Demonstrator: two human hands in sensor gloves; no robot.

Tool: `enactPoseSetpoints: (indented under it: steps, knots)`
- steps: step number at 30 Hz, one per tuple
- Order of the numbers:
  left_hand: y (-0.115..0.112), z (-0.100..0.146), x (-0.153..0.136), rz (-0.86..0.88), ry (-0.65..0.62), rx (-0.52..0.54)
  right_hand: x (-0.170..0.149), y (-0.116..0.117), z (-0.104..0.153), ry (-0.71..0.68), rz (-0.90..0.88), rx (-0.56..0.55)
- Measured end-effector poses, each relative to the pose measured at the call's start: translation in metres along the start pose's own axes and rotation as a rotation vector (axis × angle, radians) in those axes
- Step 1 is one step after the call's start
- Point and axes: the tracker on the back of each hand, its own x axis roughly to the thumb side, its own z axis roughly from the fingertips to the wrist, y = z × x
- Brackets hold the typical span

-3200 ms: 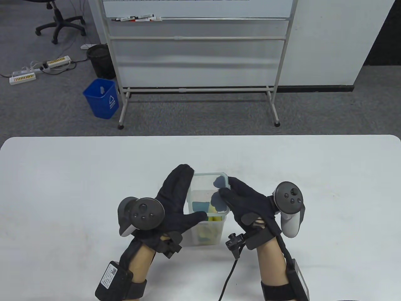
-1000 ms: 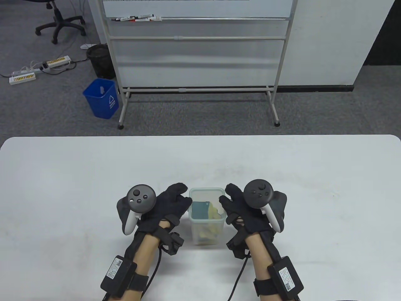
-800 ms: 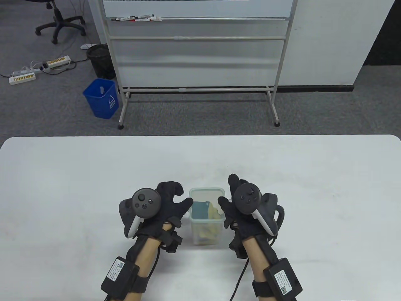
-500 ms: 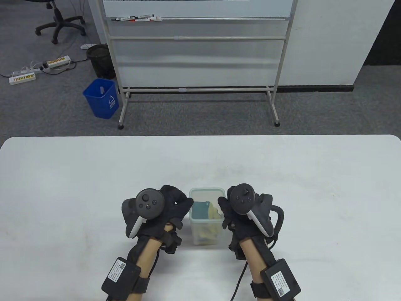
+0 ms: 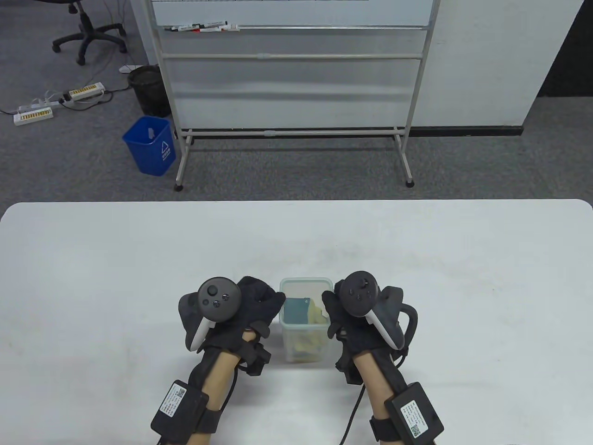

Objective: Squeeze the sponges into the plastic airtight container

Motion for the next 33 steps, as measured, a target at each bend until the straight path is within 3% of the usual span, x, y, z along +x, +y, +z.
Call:
enactPoseSetpoints:
  steps: [4,12,18,20,26,30,33]
  knots:
    - [-0.002,-0.001,-0.006,0.075,0.027,-0.024,-0.006,0.001,-0.002,0.012,-0.078,0.001]
    - [0.003,0.000,-0.004,-0.017,0.000,-0.026,-0.010,-0.007,0.003,0.071,-0.058,-0.021]
    - [0.024,0.009,-0.006,-0.061,-0.021,0.058,-0.041,-0.028,0.002,0.073,-0.169,-0.142]
    - [0.025,0.013,-0.009,-0.145,-0.034,0.072,-0.052,-0.025,0.002,0.029,-0.151,-0.152]
    - [0.018,0.027,-0.029,-0.448,-0.087,-0.044,-0.083,0.006,0.011,-0.155,0.068,-0.211]
    - [0.004,0.041,-0.046,-0.525,-0.127,0.002,-0.094,0.028,0.016,-0.191,0.104,-0.191]
    - [-0.002,0.045,-0.053,-0.559,-0.107,-0.049,-0.093,0.039,0.019,-0.198,0.134,-0.138]
